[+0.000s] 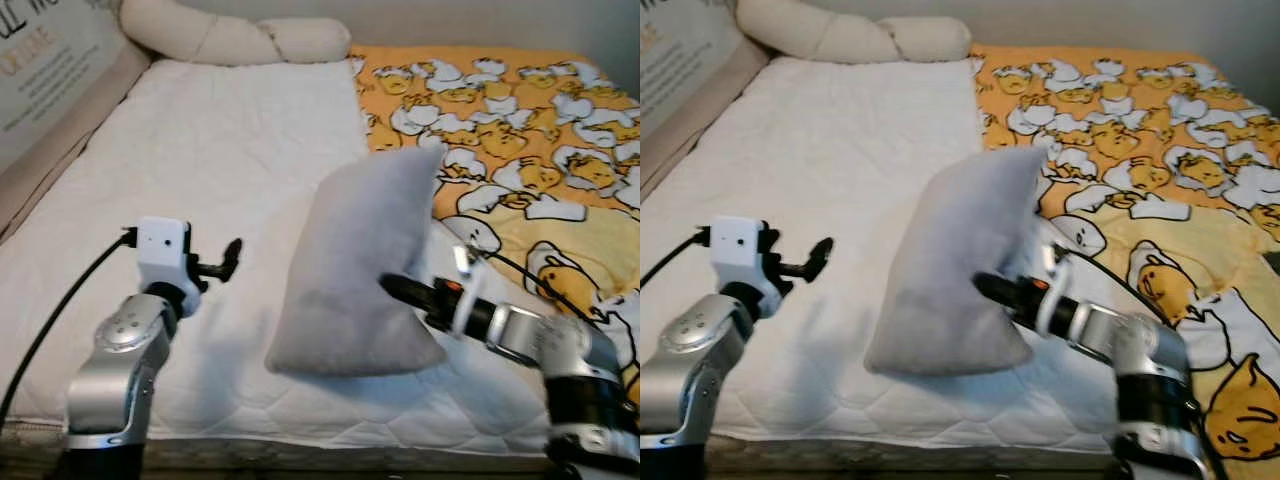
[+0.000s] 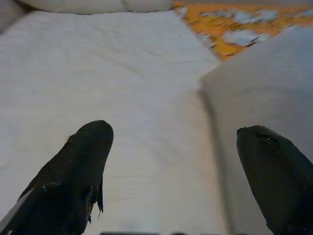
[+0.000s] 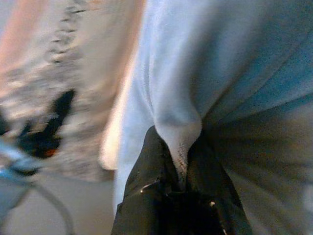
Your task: Clean up the room
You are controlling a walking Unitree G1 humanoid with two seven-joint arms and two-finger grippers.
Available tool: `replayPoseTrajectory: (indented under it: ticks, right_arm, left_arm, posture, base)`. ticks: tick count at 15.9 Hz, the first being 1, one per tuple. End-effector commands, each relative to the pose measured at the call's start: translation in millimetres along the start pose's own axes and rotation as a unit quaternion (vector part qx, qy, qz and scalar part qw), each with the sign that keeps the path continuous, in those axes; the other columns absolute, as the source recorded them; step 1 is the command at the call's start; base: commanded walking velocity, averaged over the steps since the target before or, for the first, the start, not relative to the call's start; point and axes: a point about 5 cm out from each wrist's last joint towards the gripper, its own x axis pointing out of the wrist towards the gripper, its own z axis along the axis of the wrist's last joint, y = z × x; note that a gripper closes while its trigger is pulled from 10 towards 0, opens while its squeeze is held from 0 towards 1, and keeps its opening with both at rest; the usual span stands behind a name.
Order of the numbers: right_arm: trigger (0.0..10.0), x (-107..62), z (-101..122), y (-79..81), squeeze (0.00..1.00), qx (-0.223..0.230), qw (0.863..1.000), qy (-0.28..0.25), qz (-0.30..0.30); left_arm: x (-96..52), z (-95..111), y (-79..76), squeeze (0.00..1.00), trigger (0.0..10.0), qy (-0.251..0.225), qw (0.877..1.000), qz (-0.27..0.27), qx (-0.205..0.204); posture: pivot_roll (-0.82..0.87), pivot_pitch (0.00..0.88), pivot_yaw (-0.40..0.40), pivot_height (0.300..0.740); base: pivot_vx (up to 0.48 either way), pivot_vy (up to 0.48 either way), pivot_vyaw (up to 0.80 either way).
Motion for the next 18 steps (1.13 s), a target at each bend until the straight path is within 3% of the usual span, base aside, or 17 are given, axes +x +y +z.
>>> replayPoseTrajectory:
  ticks: [1, 2, 3, 5, 6, 7, 8, 9, 10, 15, 16, 17, 18]
  right_arm:
    - [0.0, -5.4, -3.3, -7.8, 0.00, -0.020, 0.999, 0.000, -0.042]
    - [0.0, -8.6, -6.9, -16.9, 0.00, -0.035, 0.997, 0.003, -0.075]
    - [0.0, -12.0, -10.7, -32.1, 0.00, -0.084, 0.986, 0.011, -0.144]
    - [0.0, -11.7, -9.6, -40.5, 0.00, -0.137, 0.972, 0.013, -0.191]
    - [2.4, -9.9, -8.6, -42.6, 0.00, -0.143, 0.969, 0.006, -0.201]
    - [1.2, -7.6, -8.8, -44.1, 0.00, -0.145, 0.967, 0.001, -0.208]
    - [1.2, -6.4, -9.7, -45.1, 0.00, -0.148, 0.966, 0.001, -0.211]
    - [0.0, -4.5, -13.3, -45.8, 0.00, -0.153, 0.965, 0.003, -0.213]
    - [0.0, -3.7, -16.5, -45.4, 0.00, -0.156, 0.965, 0.003, -0.212]
    - [0.0, -5.5, -22.8, -44.9, 0.00, -0.156, 0.965, -0.006, -0.213]
    - [1.9, -6.0, -22.3, -45.4, 0.00, -0.155, 0.962, -0.013, -0.224]
    - [10.0, -5.9, -21.9, -47.0, 0.00, -0.141, 0.961, -0.026, -0.237]
    - [10.0, -6.7, -22.4, -48.0, 0.00, -0.140, 0.960, -0.031, -0.241]
  left_arm:
    - [3.4, 1.5, -4.9, 0.00, 10.0, 0.000, 1.000, -0.014, -0.007]
    - [10.5, -0.9, -8.8, 0.00, 10.0, 0.005, 1.000, -0.022, -0.002]
    - [27.7, -10.8, -16.8, 0.00, 10.0, 0.025, 0.999, -0.038, 0.021]
    - [46.3, -19.1, -27.7, 0.00, 10.0, 0.037, 0.996, -0.073, 0.025]
    - [57.7, -22.5, -33.7, 0.09, 10.0, 0.038, 0.995, -0.095, 0.019]
    - [70.1, -27.4, -40.1, 1.00, 10.0, 0.050, 0.991, -0.124, -0.031]
    - [75.8, -29.6, -43.0, 1.00, 10.0, 0.055, 0.988, -0.135, -0.057]
    - [87.0, -36.4, -49.6, 1.00, 10.0, 0.073, 0.984, -0.140, -0.084]
    - [92.7, -42.2, -57.2, 1.00, 10.0, 0.087, 0.981, -0.145, -0.096]
    - [95.3, -70.9, -87.1, 1.00, 10.0, 0.140, 0.964, -0.164, -0.152]
    - [95.3, -73.5, -93.9, 1.00, 10.0, 0.144, 0.963, -0.173, -0.149]
    - [94.5, -76.5, -100.5, 1.00, 10.0, 0.150, 0.960, -0.180, -0.150]
    - [93.3, -79.1, -104.8, 1.00, 10.0, 0.155, 0.957, -0.187, -0.156]
  posture:
    - [-0.11, 0.000, 0.013, 0.740]
    - [-0.11, 0.000, 0.012, 0.740]
    - [-0.11, 0.000, 0.012, 0.740]
    - [-0.12, 0.000, 0.009, 0.740]
    - [-0.12, 0.000, 0.011, 0.740]
    - [-0.13, 0.000, 0.017, 0.740]
    - [-0.13, 0.000, 0.016, 0.740]
    - [-0.15, 0.000, 0.030, 0.740]
    - [-0.16, 0.000, 0.036, 0.740]
    - [-0.21, 0.000, 0.073, 0.740]
    - [-0.21, 0.000, 0.079, 0.740]
    - [-0.22, 0.000, 0.083, 0.740]
    - [-0.22, 0.000, 0.082, 0.740]
  base:
    - [0.000, 0.000, 0.00]
    - [0.000, 0.000, 0.00]
    - [0.000, 0.000, 0.00]
    - [0.000, 0.000, 0.00]
    - [0.000, 0.000, 0.00]
    - [0.000, 0.000, 0.00]
    - [0.000, 0.000, 0.00]
    - [0.000, 0.000, 0.00]
    - [0.000, 0.000, 0.00]
    - [0.000, 0.000, 0.00]
    - [0.000, 0.000, 0.00]
    - [0.000, 0.000, 0.00]
    - [0.000, 0.000, 0.00]
